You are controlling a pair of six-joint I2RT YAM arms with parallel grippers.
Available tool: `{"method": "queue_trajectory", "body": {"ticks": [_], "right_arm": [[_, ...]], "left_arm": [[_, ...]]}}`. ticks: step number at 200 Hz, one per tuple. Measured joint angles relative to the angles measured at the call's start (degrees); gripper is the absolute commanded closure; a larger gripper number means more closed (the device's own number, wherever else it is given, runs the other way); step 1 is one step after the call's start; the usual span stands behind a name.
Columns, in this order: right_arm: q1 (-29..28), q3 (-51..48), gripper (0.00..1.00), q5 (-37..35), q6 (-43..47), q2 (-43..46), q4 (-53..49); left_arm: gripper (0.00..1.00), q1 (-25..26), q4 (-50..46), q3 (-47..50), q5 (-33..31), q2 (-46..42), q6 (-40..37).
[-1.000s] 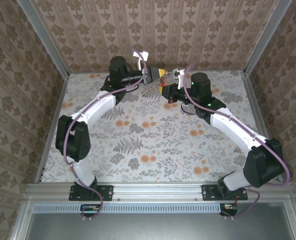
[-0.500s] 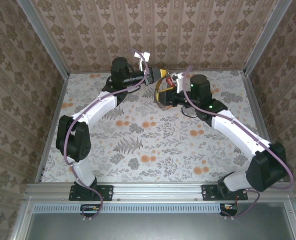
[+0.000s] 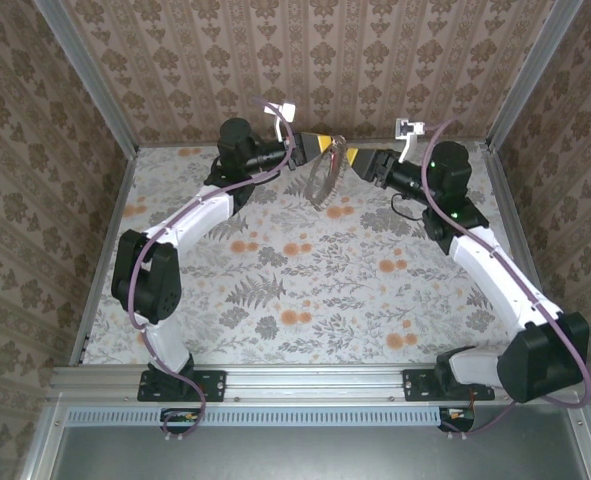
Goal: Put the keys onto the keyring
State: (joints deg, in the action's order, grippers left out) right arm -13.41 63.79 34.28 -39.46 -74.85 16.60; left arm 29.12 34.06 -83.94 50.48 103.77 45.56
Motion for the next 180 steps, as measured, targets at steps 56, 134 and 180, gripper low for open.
{"method": "queue_trajectory", "body": {"ticks": [56, 134, 180], "right_arm": [[1.18, 1.92, 0.86, 2.64, -13.11, -10.01, 14.84], [0.35, 2.29, 0.97, 6.29, -21.88, -15.17, 25.66], [-1.44, 1.97, 0.99, 8.20, -21.81, -15.06, 26.08]], "left_arm": [[1.00, 0.04, 5.42, 1.09, -1.09, 0.04, 2.71], [1.00, 0.04, 6.78, 1.11, -2.40, 0.35, 3.78], [1.00, 0.04, 6.75, 1.11, -3.06, 0.52, 3.82]]}}
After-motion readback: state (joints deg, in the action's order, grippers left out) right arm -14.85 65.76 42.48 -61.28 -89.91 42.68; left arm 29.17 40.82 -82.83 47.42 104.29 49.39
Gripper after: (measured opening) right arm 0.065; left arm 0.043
